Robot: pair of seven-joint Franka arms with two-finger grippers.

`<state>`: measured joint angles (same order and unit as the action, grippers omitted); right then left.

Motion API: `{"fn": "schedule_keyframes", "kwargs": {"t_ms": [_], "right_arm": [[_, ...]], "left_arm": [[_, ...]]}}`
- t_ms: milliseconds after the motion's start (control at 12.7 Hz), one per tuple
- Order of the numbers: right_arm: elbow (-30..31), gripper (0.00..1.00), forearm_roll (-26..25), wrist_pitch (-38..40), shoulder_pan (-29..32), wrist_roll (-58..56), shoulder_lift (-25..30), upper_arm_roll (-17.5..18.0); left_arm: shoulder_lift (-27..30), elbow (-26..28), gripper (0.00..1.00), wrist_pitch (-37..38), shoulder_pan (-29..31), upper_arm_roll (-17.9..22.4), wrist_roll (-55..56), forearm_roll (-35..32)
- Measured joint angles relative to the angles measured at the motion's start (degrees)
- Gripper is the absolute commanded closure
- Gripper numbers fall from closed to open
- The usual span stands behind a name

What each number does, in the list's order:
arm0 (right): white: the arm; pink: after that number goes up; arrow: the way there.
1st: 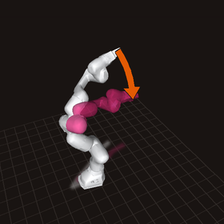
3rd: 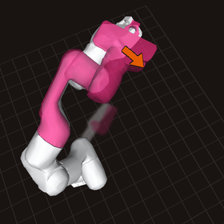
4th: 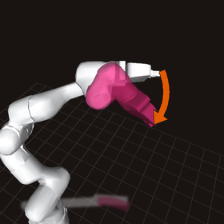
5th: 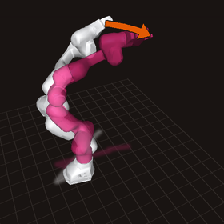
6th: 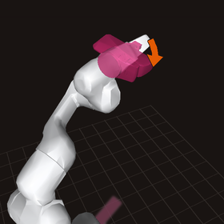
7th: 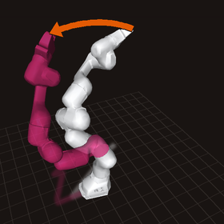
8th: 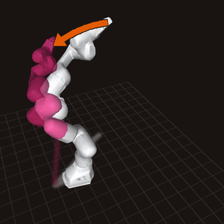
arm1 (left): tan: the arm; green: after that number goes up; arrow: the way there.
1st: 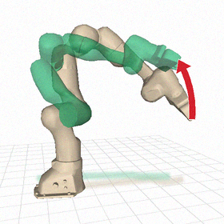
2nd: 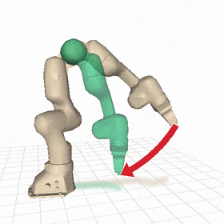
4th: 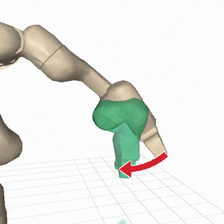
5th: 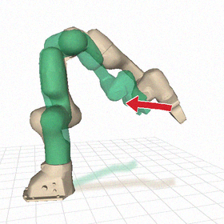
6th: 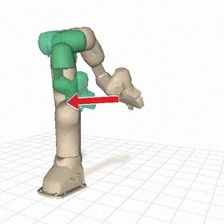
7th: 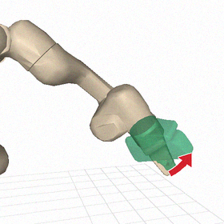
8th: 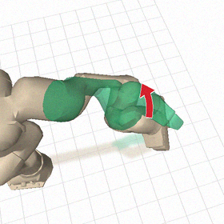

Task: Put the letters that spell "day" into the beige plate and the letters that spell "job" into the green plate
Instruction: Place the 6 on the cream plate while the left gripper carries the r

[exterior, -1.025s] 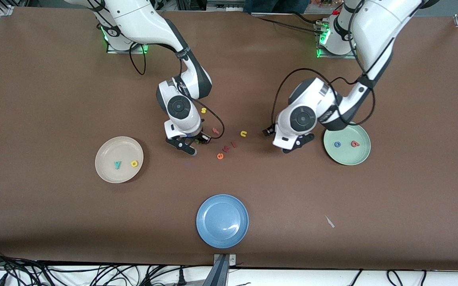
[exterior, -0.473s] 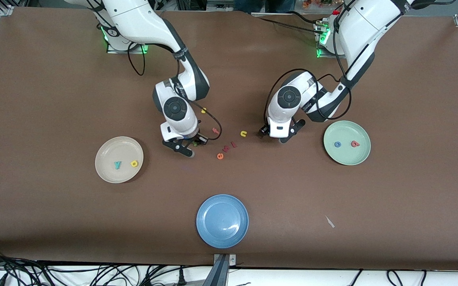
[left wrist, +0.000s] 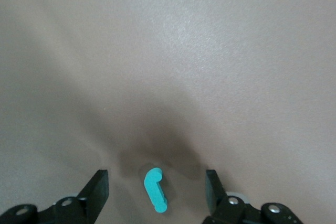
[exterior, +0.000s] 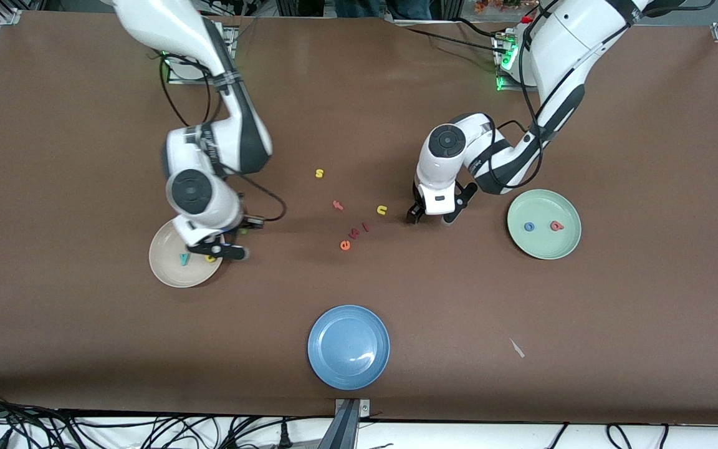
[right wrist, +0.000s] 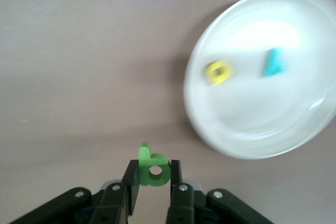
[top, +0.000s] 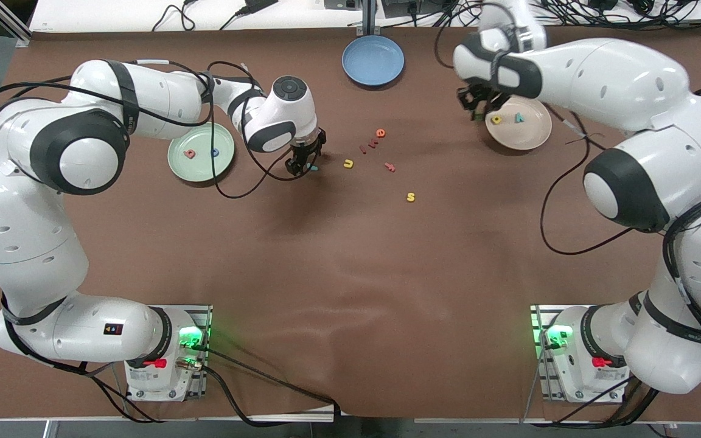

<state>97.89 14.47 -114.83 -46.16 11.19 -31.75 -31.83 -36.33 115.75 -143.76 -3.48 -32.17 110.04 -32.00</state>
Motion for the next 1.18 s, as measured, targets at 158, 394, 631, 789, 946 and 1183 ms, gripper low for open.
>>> {"fn": "schedule_keyframes", "kwargs": {"t_ms": [158, 394, 631, 789, 946, 1183], "right_arm": [[0.22, 0.84, 0.05, 0.51, 0.59, -9.97, 0.02, -4.19], [0.60, 0.34, 0.06, 0.54, 1.66, -13.18, -0.22, -4.93], [0.70, 0.20, 0.64, 0.54, 2.36, -13.34, -0.34, -4.94], [0.70, 0.07, 0.91, 0.54, 3.40, -14.47, -0.40, -4.95], [0.70, 0.01, 1.13, 0.54, 4.58, -15.00, -0.41, -4.97], [0.51, 0.00, 4.18, 0.49, 5.92, -15.54, -0.40, -5.07]], "left_arm": [[-0.56, 0.00, 0.66, -0.12, -0.03, 0.00, 0.14, -0.07], [-0.48, -0.21, 1.00, -0.25, -0.17, -0.32, 0.11, -0.19], [-0.40, -0.32, 1.00, -0.24, -0.20, -0.31, -3.17, -0.57], [0.27, -1.23, 1.00, 0.23, 0.78, 0.00, -7.44, -0.68], [2.83, -2.16, 1.00, 2.00, 4.12, 0.05, -14.80, -0.67], [7.10, -2.87, 1.00, 9.27, 12.76, -1.98, -32.64, 1.54]]}}
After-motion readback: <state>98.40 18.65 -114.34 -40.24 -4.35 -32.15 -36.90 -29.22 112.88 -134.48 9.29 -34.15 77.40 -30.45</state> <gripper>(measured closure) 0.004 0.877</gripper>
